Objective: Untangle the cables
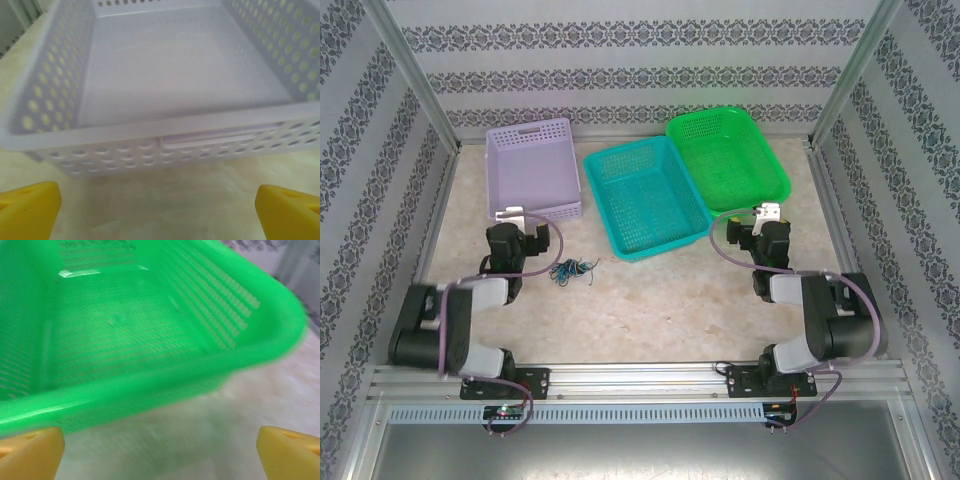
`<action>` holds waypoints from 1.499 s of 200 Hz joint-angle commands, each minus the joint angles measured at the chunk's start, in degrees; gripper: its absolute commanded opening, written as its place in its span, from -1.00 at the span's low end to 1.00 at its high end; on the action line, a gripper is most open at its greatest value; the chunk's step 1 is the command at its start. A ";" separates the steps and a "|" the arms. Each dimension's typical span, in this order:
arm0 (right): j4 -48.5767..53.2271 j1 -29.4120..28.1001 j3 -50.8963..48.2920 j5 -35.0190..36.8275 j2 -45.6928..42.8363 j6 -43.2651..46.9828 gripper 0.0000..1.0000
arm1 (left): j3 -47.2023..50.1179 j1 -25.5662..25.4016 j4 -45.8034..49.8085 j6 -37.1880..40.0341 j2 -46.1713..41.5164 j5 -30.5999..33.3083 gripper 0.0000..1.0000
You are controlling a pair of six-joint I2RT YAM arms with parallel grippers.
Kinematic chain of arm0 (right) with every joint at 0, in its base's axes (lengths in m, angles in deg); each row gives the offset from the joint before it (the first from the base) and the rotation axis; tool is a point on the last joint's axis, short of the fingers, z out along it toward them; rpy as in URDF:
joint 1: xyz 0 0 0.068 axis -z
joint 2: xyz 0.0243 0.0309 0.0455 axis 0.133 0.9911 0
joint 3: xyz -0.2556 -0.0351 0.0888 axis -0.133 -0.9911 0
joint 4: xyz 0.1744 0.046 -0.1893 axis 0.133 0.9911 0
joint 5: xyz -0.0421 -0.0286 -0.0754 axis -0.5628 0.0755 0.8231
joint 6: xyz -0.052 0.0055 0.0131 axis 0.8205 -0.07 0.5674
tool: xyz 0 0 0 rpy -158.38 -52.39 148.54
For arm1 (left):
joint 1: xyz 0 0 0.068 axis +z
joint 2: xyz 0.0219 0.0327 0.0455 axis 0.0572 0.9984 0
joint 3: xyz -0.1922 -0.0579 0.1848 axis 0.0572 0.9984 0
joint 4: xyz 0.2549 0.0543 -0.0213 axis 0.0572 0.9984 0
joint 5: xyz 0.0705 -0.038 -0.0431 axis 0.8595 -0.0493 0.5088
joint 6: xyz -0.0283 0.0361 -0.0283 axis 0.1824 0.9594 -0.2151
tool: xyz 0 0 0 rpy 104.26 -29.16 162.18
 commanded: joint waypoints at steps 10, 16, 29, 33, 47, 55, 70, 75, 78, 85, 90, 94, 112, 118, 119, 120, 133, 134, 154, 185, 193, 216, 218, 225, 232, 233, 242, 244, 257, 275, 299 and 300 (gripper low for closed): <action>16.09 -7.31 10.41 18.82 -20.65 -4.16 0.96 | -10.69 -3.93 28.05 -11.45 -23.07 13.15 0.99; 19.88 -7.36 13.23 16.19 -23.36 -8.03 0.96 | -13.98 -4.18 34.73 -15.40 -25.92 14.73 0.99; 38.39 -5.49 22.31 12.98 -26.06 -22.81 0.96 | -23.40 -3.95 56.04 -34.57 -27.66 18.22 0.99; 44.71 -4.85 24.84 13.61 -26.59 -28.12 0.97 | -26.83 -3.61 64.52 -40.17 -27.69 16.92 0.99; 54.76 -1.46 27.75 9.99 -27.72 -40.10 0.96 | -31.02 -2.93 72.86 -45.84 -26.60 4.67 0.99; 55.41 1.12 27.60 0.68 -28.37 -40.54 0.96 | -30.82 -1.75 71.08 -47.42 -25.20 -6.36 0.99; 64.73 -1.51 30.20 -2.70 -29.46 -42.63 0.56 | -30.83 -2.76 77.76 -58.74 -21.18 -14.72 0.85; 68.51 -3.58 31.07 -2.35 -29.73 -43.54 0.45 | -29.85 -3.44 79.62 -62.40 -20.33 -16.49 0.73; 70.22 -5.00 31.50 -2.56 -29.92 -44.02 0.38 | -29.00 -3.87 80.66 -64.60 -19.93 -17.32 0.70; 72.64 -7.73 31.78 -4.73 -30.17 -44.91 0.23 | -26.69 -4.79 81.19 -69.27 -19.57 -19.64 0.62; 73.40 -9.67 31.59 -7.15 -30.37 -45.59 0.14 | -24.69 -5.25 80.12 -71.53 -19.62 -21.25 0.51; 73.64 -11.24 31.25 -9.18 -30.41 -46.23 0.11 | -23.32 -5.53 79.12 -73.65 -19.78 -22.34 0.44; 71.74 -19.56 28.70 -16.32 -29.75 -49.50 0.13 | -18.88 -5.74 72.91 -80.62 -19.38 -25.17 0.32; 70.49 -22.74 27.95 -17.99 -29.11 -50.09 0.17 | -18.37 -5.73 70.64 -81.53 -18.29 -25.60 0.32; 70.33 -23.16 27.87 -18.24 -29.00 -50.13 0.17 | -18.45 -5.71 70.47 -81.57 -17.95 -25.69 0.32; 70.20 -23.59 27.79 -18.41 -28.95 -50.14 0.18 | -18.49 -5.70 70.21 -81.64 -17.77 -25.73 0.32; 69.46 -29.59 27.42 -19.38 -26.99 -49.83 0.20 | -20.33 -5.75 68.15 -80.30 -12.27 -27.04 0.36; 69.50 -29.97 27.43 -19.37 -26.84 -49.77 0.20 | -20.52 -5.76 67.99 -80.08 -11.73 -27.20 0.37; 68.29 -34.42 26.96 -21.03 -24.11 -48.96 0.22 | -23.37 -5.77 65.18 -75.47 -2.26 -28.89 0.42; 67.39 -34.94 27.00 -23.11 -22.52 -48.73 0.24 | -23.36 -5.96 62.02 -72.83 3.89 -28.24 0.38; 67.30 -34.92 26.91 -23.25 -22.45 -48.71 0.25 | -23.23 -6.13 63.09 -72.69 4.58 -28.07 0.38; 66.74 -34.91 26.83 -24.23 -21.48 -48.95 0.26 | -21.66 -7.29 61.35 -74.05 6.49 -28.85 0.39; 66.62 -34.87 26.82 -24.27 -21.37 -48.94 0.26 | -21.57 -7.41 61.10 -74.18 6.66 -28.82 0.39; 66.32 -34.94 26.72 -24.71 -20.83 -49.14 0.26 | -21.28 -7.89 59.65 -74.57 7.39 -28.61 0.38; 65.92 -35.02 26.56 -25.14 -20.25 -49.41 0.26 | -21.18 -8.34 58.35 -74.88 8.25 -28.18 0.36; 65.89 -35.01 26.52 -25.24 -20.13 -49.43 0.26 | -21.22 -8.38 58.17 -74.95 8.37 -28.07 0.35; 65.61 -35.17 26.48 -25.68 -19.33 -49.78 0.25 | -21.19 -8.80 56.98 -75.25 9.57 -27.60 0.21; 65.57 -35.16 26.47 -25.74 -19.18 -49.82 0.25 | -21.17 -8.95 56.73 -75.28 9.85 -27.48 0.15; 64.87 -35.29 26.30 -26.46 -18.04 -50.67 0.24 | -21.26 -9.59 56.60 -74.87 11.00 -26.31 -0.20; 63.39 -35.66 25.92 -27.54 -16.35 -52.27 0.22 | -20.04 -10.33 56.98 -74.73 10.14 -24.90 -0.70; 62.05 -36.24 26.49 -29.47 -13.78 -55.87 0.18 | -18.83 -12.09 57.06 -74.21 5.23 -23.46 -1.00; 61.98 -36.28 26.52 -29.56 -13.60 -56.13 0.18 | -18.76 -12.19 57.04 -74.17 4.93 -23.38 -1.00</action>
